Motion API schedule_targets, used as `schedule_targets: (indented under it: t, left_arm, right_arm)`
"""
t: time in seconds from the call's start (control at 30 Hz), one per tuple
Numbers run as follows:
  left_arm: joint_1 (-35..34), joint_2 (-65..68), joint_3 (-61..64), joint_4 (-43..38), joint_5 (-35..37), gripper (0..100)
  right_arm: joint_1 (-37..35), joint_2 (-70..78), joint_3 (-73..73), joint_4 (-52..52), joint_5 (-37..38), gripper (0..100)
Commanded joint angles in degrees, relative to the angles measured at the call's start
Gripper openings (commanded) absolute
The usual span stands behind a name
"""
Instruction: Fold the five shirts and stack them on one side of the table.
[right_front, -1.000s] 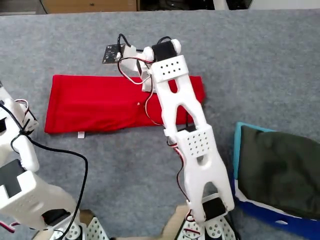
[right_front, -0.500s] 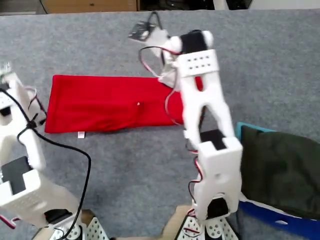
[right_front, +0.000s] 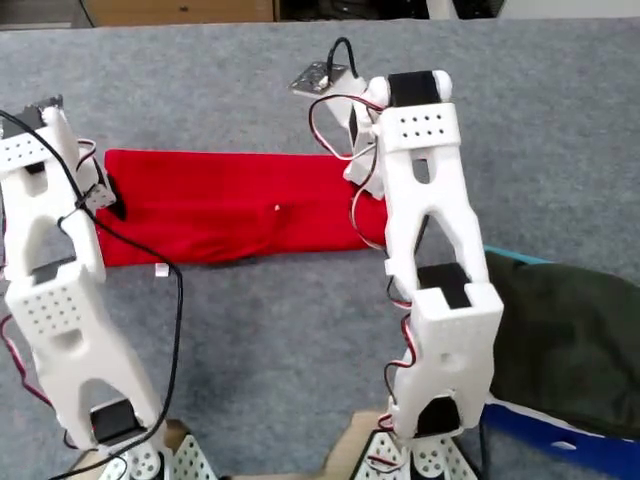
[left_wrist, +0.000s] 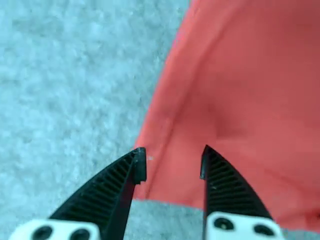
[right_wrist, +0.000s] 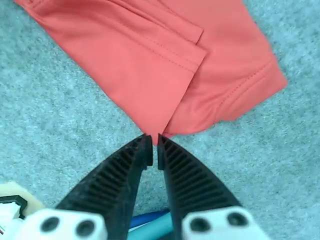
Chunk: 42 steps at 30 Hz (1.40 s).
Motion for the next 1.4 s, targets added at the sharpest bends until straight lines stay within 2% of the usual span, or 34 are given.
schedule_targets:
  t: [0.0, 0.17, 0.37, 0.63, 0.83, 0.93, 1.13, 1.23, 1.37]
  left_arm:
    - [-1.32, 4.88, -13.54, 2.81, -0.53, 20]
    - [-2.02, 11.3, -23.12, 4.92, -5.19, 20]
    - [-0.97, 17.63, -24.35, 4.92, -6.07, 19]
    - [2.81, 22.29, -24.35, 4.92, -5.89, 1]
    - [3.34, 22.29, -24.35, 5.1, -5.54, 2]
    - [2.9, 22.02, -25.41, 6.51, -2.73, 2]
    - [5.27, 13.67, -25.93, 6.95, 2.29, 2]
    - [10.2, 6.81, -22.24, 6.95, 2.37, 2]
    - [18.46, -1.19, -17.32, 6.95, 2.37, 2]
  right_arm:
    - [0.57, -4.18, 0.13, 0.7, -0.7, 3.1]
    - [0.57, -4.09, 0.13, 0.62, -0.62, 0.5]
    - [0.57, -4.09, 0.13, 0.62, -0.62, 0.5]
    - [0.57, -4.09, 0.13, 0.62, -0.62, 0.5]
    - [0.84, -4.0, 0.22, -1.32, -0.97, 0.5]
    - [0.92, -4.0, 0.22, -5.36, -1.85, 0.5]
    - [2.24, -3.91, 3.3, -24.09, -18.46, 0.5]
    - [5.49, -4.35, 7.34, -34.73, -27.25, 0.5]
    - [13.32, -4.26, 7.78, -44.84, -40.79, 0.9]
